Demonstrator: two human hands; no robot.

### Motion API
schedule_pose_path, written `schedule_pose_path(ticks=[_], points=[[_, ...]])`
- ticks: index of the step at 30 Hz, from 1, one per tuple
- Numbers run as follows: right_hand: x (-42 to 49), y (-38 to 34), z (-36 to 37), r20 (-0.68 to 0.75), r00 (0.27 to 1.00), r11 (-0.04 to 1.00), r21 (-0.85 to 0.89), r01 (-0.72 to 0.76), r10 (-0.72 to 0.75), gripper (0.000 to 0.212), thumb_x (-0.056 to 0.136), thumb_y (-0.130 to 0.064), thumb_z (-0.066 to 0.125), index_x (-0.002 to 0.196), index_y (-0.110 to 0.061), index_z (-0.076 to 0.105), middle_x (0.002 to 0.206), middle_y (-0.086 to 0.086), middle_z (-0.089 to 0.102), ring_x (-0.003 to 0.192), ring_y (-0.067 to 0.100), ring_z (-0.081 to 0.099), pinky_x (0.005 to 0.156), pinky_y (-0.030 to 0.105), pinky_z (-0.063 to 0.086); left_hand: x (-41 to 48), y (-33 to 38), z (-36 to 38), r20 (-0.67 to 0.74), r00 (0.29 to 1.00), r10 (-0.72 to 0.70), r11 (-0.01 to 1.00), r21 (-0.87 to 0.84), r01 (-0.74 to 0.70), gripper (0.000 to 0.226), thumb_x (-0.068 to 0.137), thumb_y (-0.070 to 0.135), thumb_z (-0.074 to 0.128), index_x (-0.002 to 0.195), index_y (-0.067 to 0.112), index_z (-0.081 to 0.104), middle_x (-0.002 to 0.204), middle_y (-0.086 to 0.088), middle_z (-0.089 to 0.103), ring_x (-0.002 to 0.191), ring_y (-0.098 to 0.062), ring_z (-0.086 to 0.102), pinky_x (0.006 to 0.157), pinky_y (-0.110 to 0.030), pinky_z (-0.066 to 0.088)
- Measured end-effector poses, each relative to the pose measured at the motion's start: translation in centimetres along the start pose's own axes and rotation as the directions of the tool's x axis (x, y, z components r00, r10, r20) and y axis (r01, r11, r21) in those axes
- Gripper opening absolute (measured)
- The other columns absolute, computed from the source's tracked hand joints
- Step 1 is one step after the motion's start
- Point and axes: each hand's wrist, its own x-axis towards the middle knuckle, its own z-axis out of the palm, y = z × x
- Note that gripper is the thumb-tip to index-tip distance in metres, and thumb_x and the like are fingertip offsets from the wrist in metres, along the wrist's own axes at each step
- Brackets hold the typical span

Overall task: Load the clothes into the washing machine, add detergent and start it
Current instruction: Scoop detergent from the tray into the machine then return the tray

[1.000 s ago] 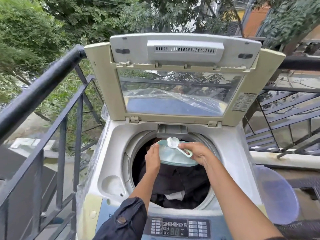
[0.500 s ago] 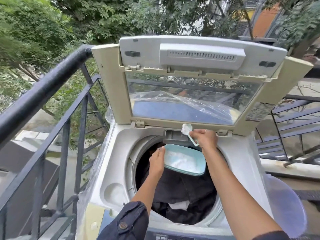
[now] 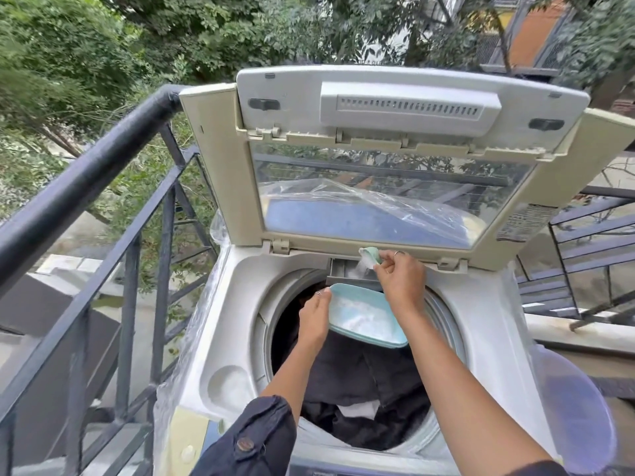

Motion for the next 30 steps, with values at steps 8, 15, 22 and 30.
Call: schedule_pose_path(ticks=[8, 15, 22, 30], points=[[-0.2, 0.9, 0.8, -0.085, 0.95, 0.951, -0.102, 0.291, -0.3, 0.021, 0.066, 0.007, 0.072, 0.086, 0.0, 0.072, 0.084, 0.013, 0.07, 0.08, 0.033, 0.063, 0.074, 0.027, 0.042, 0.4, -0.1, 0.1, -0.008, 1.0, -0.008, 1.0, -0.002, 0.008, 0.034, 0.097, 0.039, 0.042, 0.109, 0.019, 0.067, 0.116, -0.003, 0.066, 0.11, -0.019, 0.058, 0.101, -0.036, 0.042], [-0.5, 1.7, 1.0, -0.132, 0.915, 0.922, -0.132, 0.364, -0.38, 0.018, 0.066, 0.008, 0.075, 0.082, 0.001, 0.073, 0.075, 0.01, 0.069, 0.068, 0.029, 0.06, 0.068, 0.021, 0.036, 0.4, -0.1, 0.1, -0.005, 1.0, -0.023, 1.0, 0.02, 0.023, 0.036, 0.096, 0.042, 0.041, 0.107, 0.021, 0.067, 0.115, -0.005, 0.066, 0.11, -0.023, 0.058, 0.103, -0.041, 0.042], [-0.7, 1.9, 1.1, -0.152, 0.866, 0.876, -0.166, 0.452, -0.476, 0.013, 0.072, 0.003, 0.074, 0.085, -0.002, 0.073, 0.076, 0.006, 0.068, 0.07, 0.023, 0.056, 0.07, 0.022, 0.039, 0.3, 0.0, 0.1, -0.006, 0.999, -0.043, 0.999, 0.013, 0.043, 0.036, 0.096, 0.043, 0.041, 0.11, 0.02, 0.066, 0.118, -0.005, 0.064, 0.111, -0.021, 0.057, 0.103, -0.04, 0.041], [-0.8, 1.9, 1.3, -0.154, 0.875, 0.884, -0.182, 0.431, -0.459, 0.015, 0.073, 0.004, 0.073, 0.087, -0.001, 0.073, 0.076, 0.008, 0.068, 0.068, 0.027, 0.059, 0.07, 0.026, 0.04, -0.1, 0.4, -0.2, -0.006, 0.999, -0.052, 0.999, -0.012, 0.052, 0.04, 0.096, 0.043, 0.041, 0.113, 0.015, 0.065, 0.116, -0.005, 0.065, 0.109, -0.022, 0.059, 0.096, -0.035, 0.042]])
